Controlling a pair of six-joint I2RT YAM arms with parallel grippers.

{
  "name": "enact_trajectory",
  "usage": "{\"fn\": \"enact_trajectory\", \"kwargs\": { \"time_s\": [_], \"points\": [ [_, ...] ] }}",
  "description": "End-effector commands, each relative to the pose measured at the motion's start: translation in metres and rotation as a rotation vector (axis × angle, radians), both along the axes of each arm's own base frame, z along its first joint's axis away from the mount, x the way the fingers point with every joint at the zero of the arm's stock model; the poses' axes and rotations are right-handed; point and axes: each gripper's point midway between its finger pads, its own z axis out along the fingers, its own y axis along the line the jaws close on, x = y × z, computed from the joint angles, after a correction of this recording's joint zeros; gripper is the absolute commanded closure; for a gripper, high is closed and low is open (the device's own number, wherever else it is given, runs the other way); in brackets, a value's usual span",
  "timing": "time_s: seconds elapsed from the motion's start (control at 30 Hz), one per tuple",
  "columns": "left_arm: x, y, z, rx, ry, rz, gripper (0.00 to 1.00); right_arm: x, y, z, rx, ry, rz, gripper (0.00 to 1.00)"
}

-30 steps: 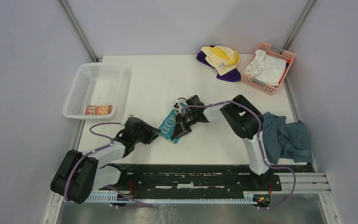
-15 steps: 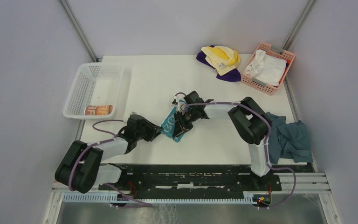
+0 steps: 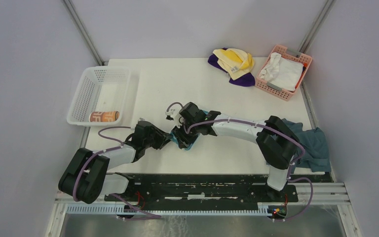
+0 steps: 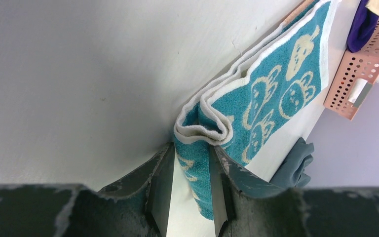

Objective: Roll the towels
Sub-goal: Roll the towel at the center of the board.

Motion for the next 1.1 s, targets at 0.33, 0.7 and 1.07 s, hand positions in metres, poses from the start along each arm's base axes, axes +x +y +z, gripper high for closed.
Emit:
{"fn": "enact_trajectory", "kwargs": {
  "time_s": [0.33,0.7,1.07],
  "points": [
    [-0.015,0.016,-0.024,0.073,0.102,0.043,0.60,0.006,0.016,-0.037,-0.080,-0.096,0.055,0.49],
    [-0.014,0.011,-0.003,0.017,0.044,0.039,0.54,-0.004,0.011,-0.034,0.094,0.125,0.049,0.91],
    [-0.012,-0.003,0.021,-0.081,-0.078,-0.015,0.36,0.003,0.002,-0.028,0.368,0.565,-0.018,1.00]
  ]
}}
